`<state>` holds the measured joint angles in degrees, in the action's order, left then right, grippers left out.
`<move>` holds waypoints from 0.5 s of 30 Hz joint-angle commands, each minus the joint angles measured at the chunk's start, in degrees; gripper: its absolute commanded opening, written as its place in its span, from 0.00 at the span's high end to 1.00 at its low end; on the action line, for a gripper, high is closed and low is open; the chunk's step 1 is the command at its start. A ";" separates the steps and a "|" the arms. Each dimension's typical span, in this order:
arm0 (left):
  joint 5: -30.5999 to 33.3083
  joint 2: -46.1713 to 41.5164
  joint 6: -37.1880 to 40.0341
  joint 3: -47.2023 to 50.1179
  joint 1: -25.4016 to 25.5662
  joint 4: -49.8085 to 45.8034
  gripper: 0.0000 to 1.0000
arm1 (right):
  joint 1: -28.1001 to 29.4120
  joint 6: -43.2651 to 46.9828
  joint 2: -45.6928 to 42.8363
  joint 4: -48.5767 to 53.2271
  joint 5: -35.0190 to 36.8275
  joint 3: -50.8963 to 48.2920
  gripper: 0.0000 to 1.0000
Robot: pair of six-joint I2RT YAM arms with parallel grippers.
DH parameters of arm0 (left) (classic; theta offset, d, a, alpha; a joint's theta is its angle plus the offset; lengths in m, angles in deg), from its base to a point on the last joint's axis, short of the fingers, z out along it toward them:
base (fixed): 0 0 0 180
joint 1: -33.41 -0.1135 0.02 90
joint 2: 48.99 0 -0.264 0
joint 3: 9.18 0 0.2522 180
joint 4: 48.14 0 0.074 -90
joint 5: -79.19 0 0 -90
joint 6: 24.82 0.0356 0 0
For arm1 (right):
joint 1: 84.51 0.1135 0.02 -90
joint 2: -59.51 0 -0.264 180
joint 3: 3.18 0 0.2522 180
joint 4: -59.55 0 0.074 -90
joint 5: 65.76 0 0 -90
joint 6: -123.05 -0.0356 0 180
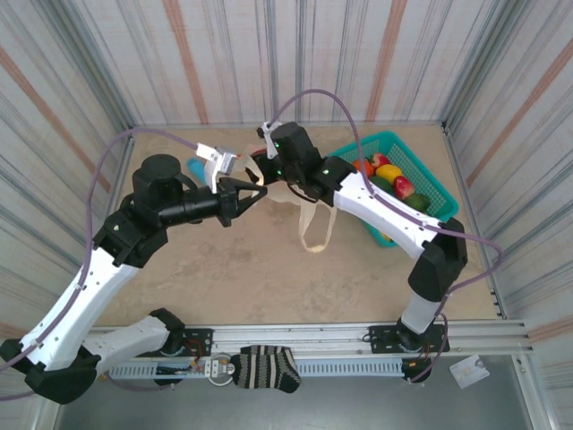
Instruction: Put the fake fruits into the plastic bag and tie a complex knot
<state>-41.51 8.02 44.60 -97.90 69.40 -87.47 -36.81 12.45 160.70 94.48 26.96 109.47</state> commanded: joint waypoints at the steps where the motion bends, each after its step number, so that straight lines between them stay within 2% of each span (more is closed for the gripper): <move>1: -1.07 0.42 2.90 -5.98 0.25 -1.11 1.00 | 0.37 -1.63 6.74 6.02 6.68 5.15 0.40; 4: 1.07 0.86 6.85 -10.78 0.12 -5.29 1.00 | -0.93 -0.76 10.44 8.78 12.71 6.86 0.37; 6: 3.21 0.42 8.97 -13.02 -0.45 -8.17 1.00 | -3.88 -2.07 11.70 9.67 12.76 6.34 0.32; 8: 6.17 -0.52 10.51 -14.13 -1.27 -10.05 1.00 | -7.35 -3.86 12.95 11.27 7.31 6.47 0.12; 9: 7.81 -0.73 11.00 -14.41 -1.49 -10.81 1.00 | -8.12 -3.78 13.05 11.67 4.54 6.44 0.04; 10: 8.99 -0.74 11.50 -14.63 -1.62 -11.58 1.00 | -8.25 -2.78 12.38 10.93 2.11 5.53 0.00; 15: 8.39 1.13 10.56 -14.43 -1.93 -11.93 1.00 | -6.65 2.30 6.58 5.49 -4.84 0.78 0.01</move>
<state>-34.21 7.80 53.67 -111.45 67.85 -97.67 -45.83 11.92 172.13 102.02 28.64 110.89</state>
